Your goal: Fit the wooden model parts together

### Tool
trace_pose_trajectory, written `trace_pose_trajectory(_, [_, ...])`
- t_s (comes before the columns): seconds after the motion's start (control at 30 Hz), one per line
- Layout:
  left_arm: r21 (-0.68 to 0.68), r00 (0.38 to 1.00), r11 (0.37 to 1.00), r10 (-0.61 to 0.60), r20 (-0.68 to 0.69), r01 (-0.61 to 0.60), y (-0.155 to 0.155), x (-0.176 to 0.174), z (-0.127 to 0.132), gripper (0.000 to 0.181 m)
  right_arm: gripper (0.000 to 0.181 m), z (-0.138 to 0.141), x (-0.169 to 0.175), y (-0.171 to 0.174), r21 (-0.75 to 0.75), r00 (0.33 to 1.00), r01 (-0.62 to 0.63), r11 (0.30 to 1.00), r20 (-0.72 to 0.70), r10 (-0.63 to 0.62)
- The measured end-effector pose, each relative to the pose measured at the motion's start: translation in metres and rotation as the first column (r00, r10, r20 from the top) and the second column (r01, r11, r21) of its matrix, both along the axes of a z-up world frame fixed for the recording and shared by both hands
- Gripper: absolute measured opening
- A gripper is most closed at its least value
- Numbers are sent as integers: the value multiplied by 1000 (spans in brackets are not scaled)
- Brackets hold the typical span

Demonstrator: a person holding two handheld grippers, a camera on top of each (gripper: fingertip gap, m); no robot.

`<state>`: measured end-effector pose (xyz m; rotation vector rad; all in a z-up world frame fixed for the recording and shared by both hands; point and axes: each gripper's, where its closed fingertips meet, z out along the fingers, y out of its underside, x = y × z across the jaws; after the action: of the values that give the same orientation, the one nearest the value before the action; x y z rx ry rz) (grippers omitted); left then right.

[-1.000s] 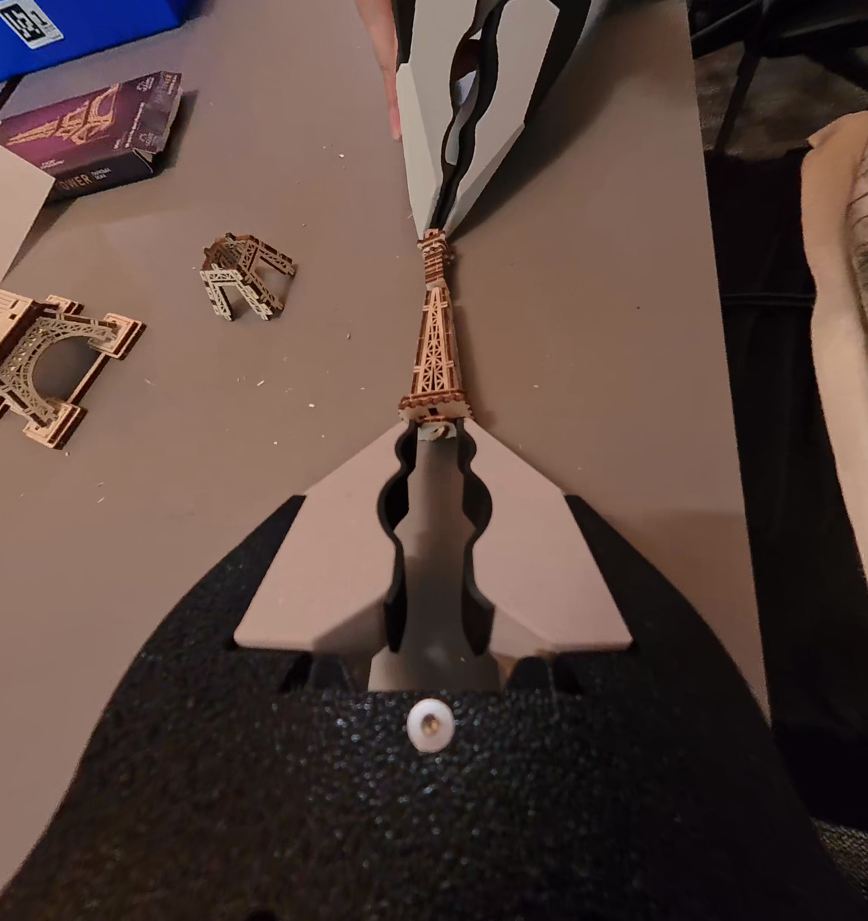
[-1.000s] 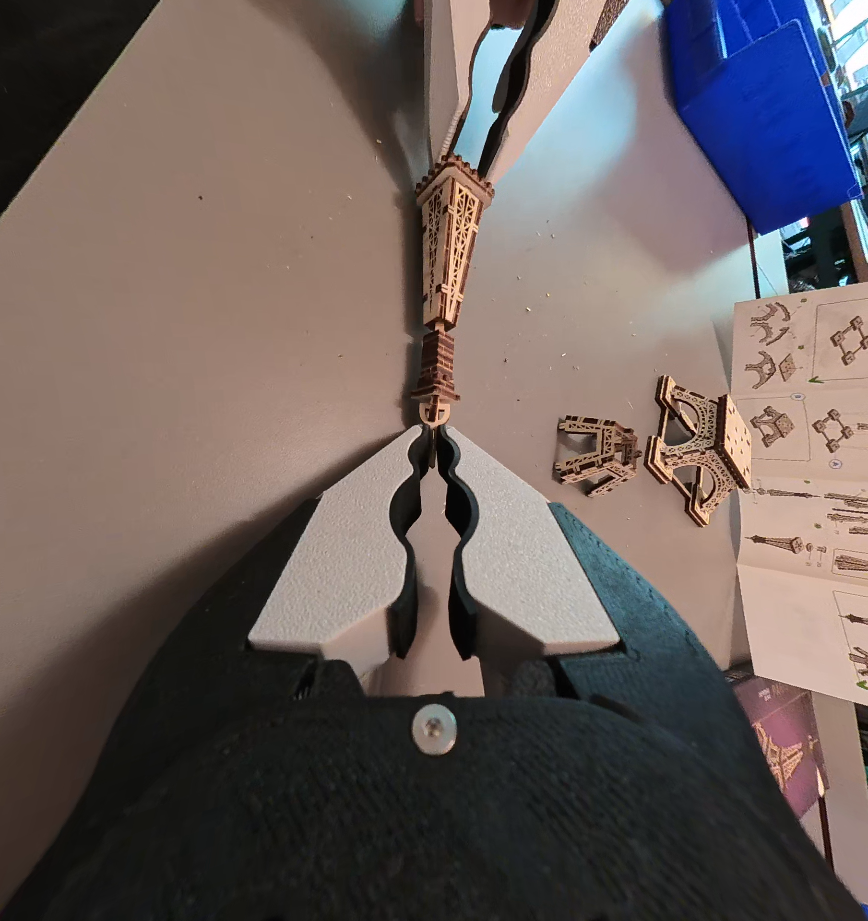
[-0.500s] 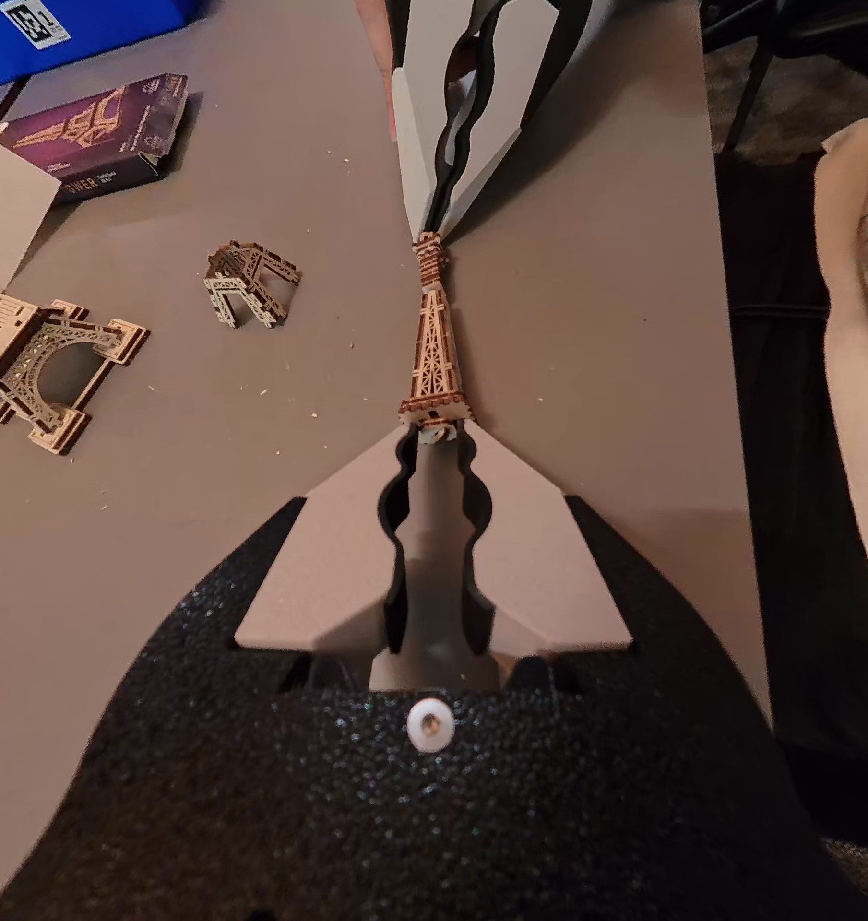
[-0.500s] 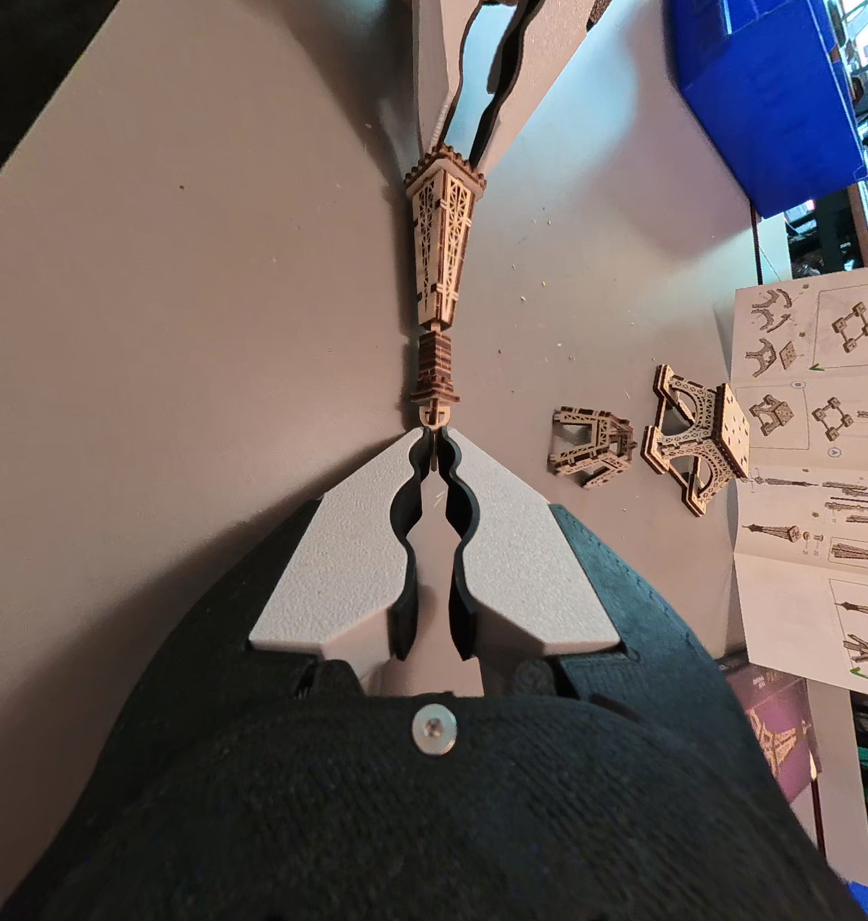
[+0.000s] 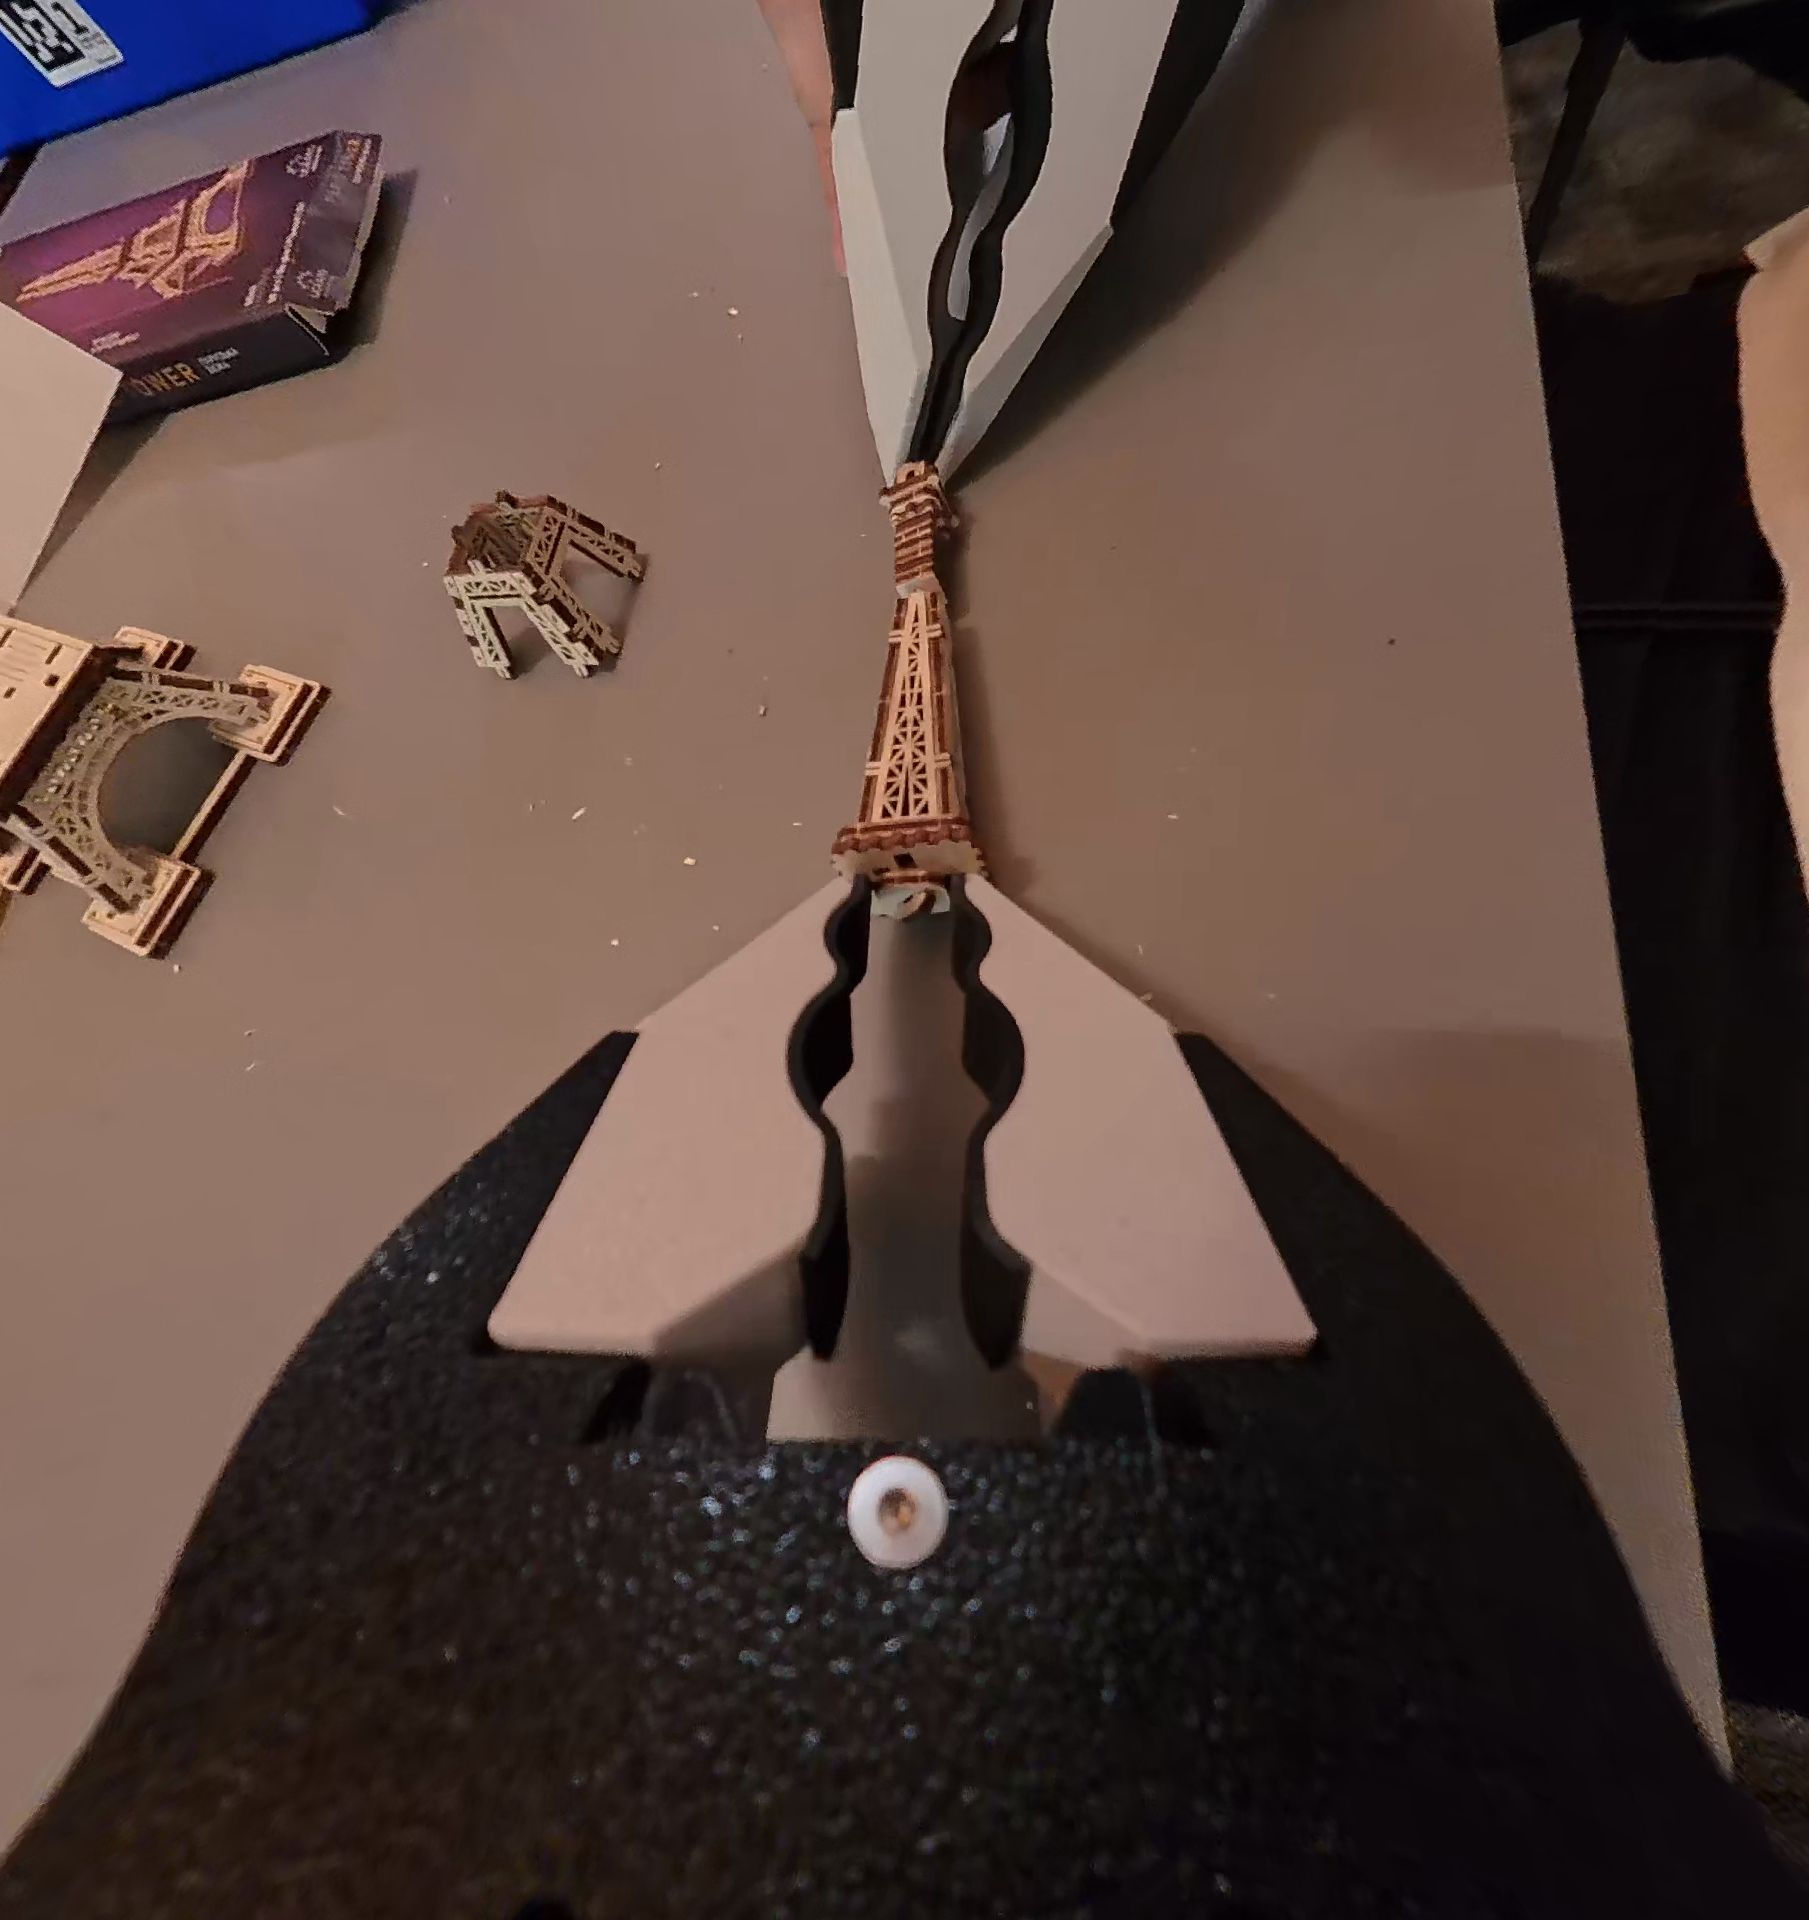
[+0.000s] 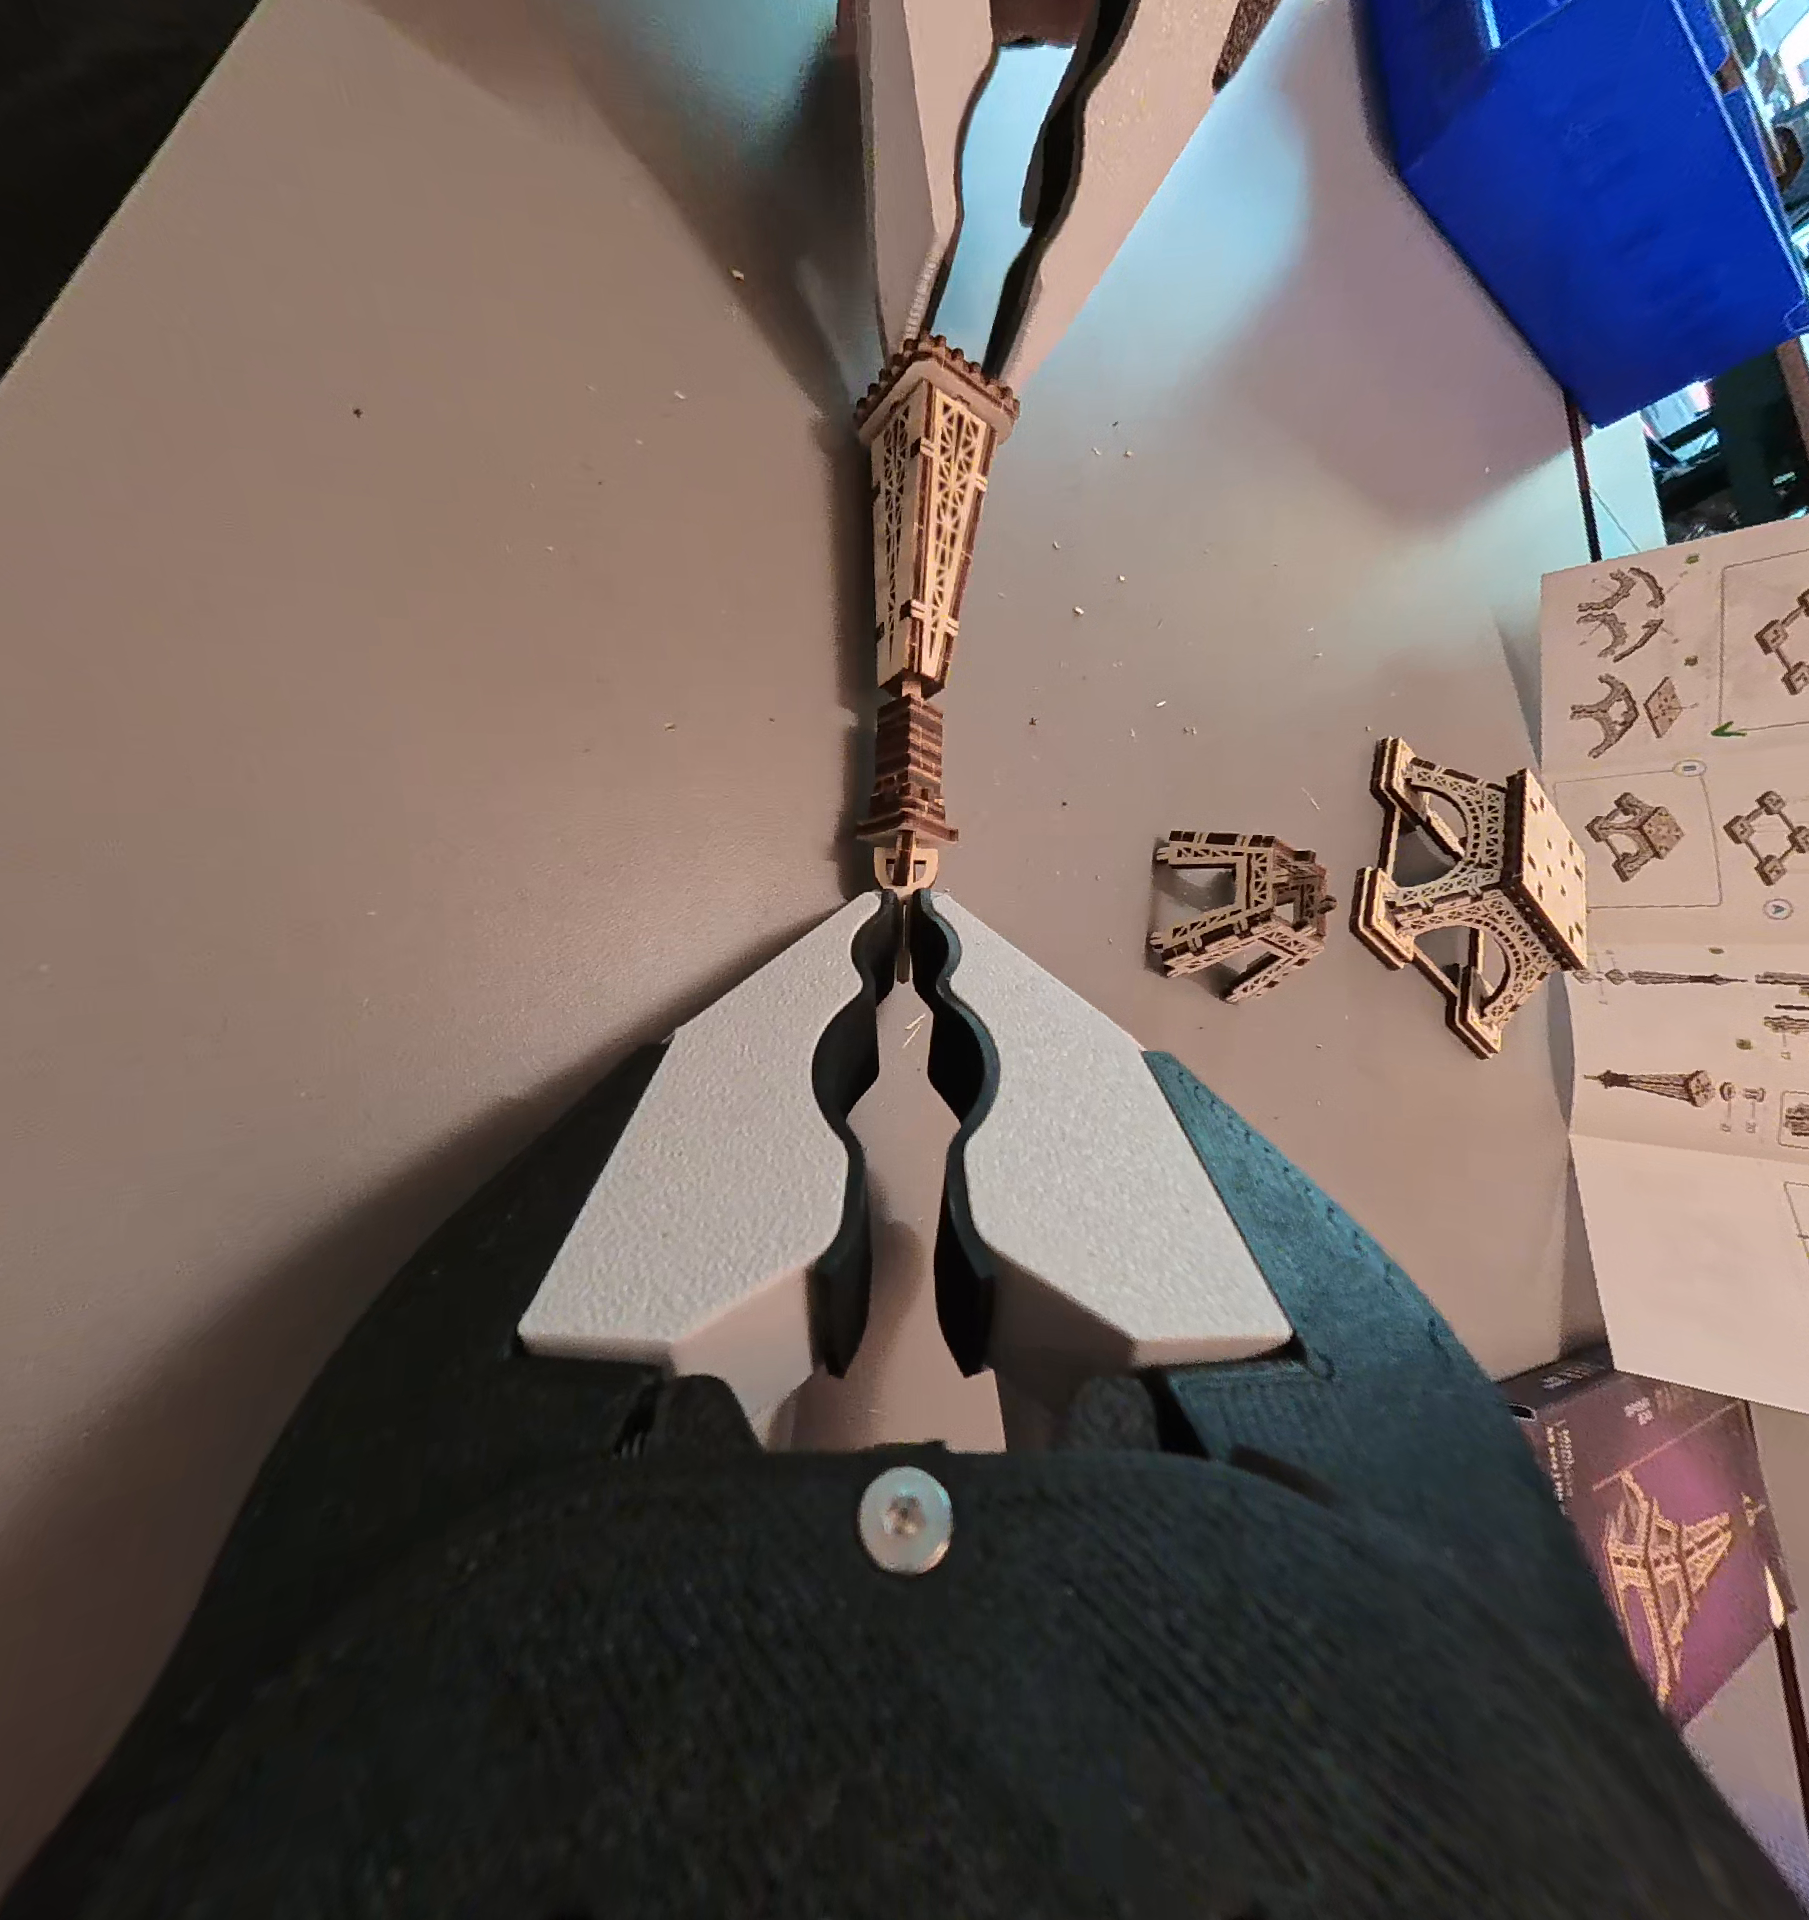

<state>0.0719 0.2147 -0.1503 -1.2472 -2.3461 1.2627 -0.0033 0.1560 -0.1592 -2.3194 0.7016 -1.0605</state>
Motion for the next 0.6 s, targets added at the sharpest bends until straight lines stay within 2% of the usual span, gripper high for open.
trace_pose_trajectory(0.17, [50, 999, 999, -6, -49, 8, 6, 3, 4, 15, 1, 0, 2, -1, -12, 1000, 17, 1000, 15, -17])
trace_pose_trajectory(0.23, [18, 998, 999, 33, -49, -32, 5, 12, 21, 24, 1, 0, 3, -1, -50, 999, 15, 999, 33, -13])
trace_pose_trajectory(0.3, [-58, 993, 995, 74, -89, -79, 0, 14, 50, 24, 1, 1, 3, -1, -47, 999, 16, 999, 45, -13])
trace_pose_trajectory(0.37, [-84, 992, 994, 58, -109, -67, -5, -4, 66, 26, 1, 2, 3, -2, -26, 999, 11, 1000, 54, -10])
trace_pose_trajectory(0.43, [-20, 999, 999, 26, -28, -27, -9, -27, 52, 34, 1, 3, 3, -1, -32, 998, 9, 999, 65, -7])
trace_pose_trajectory(0.5, [5, 994, 1000, 21, 109, -22, -18, -33, 31, 32, 1, 3, 3, -2, -44, 997, 10, 999, 80, -7])
trace_pose_trajectory(0.6, [39, 987, 999, 12, 158, -18, -29, -40, 15, 28, 1, 3, 4, -2, -58, 996, 9, 998, 89, -4])
